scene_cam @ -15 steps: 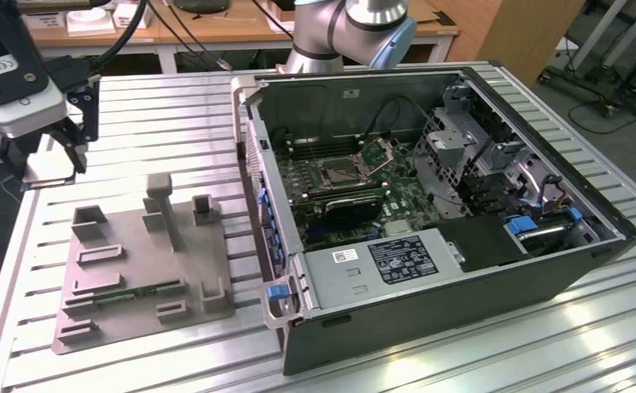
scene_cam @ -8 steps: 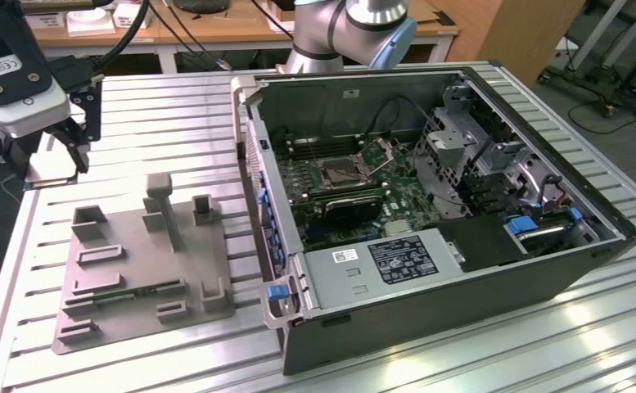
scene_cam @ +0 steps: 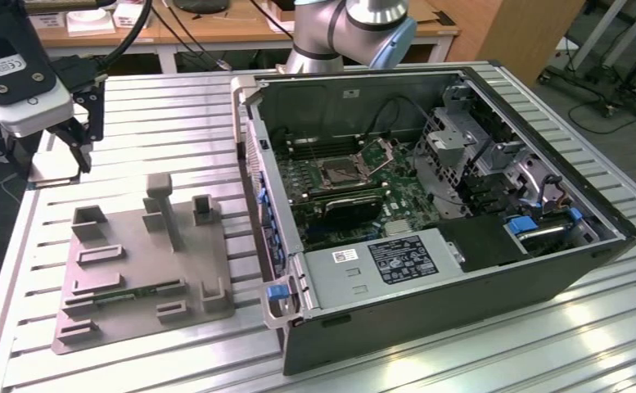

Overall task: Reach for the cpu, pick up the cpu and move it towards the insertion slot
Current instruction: 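Pick up the cpu and move it towards the insertion slot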

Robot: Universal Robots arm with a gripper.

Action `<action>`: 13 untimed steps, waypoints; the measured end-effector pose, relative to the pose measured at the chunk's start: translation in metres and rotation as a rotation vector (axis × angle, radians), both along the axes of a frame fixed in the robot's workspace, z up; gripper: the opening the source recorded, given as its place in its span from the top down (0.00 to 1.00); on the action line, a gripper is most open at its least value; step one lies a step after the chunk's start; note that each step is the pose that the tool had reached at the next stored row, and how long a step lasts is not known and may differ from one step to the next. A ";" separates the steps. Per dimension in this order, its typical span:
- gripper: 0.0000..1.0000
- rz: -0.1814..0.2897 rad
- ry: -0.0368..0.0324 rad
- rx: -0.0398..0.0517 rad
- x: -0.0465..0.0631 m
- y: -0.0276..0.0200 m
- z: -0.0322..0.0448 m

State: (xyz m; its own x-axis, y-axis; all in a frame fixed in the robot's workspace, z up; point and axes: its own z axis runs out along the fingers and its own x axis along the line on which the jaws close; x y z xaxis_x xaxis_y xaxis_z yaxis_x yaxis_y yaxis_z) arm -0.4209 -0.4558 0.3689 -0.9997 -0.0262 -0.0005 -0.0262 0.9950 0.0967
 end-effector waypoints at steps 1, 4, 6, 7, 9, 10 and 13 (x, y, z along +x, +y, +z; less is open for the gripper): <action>0.45 0.000 -0.0001 0.0000 0.000 0.0000 -0.0001; 0.45 0.000 -0.0001 0.0001 0.001 0.0000 -0.0001; 0.45 0.000 0.0000 0.0000 0.001 0.0000 0.0000; 0.45 0.000 0.0000 0.0000 0.001 0.0000 0.0000; 0.45 0.000 0.0000 0.0000 0.001 0.0000 0.0000; 0.45 0.000 -0.0001 0.0001 0.001 0.0000 0.0000; 0.45 0.000 0.0000 0.0000 0.001 0.0000 0.0006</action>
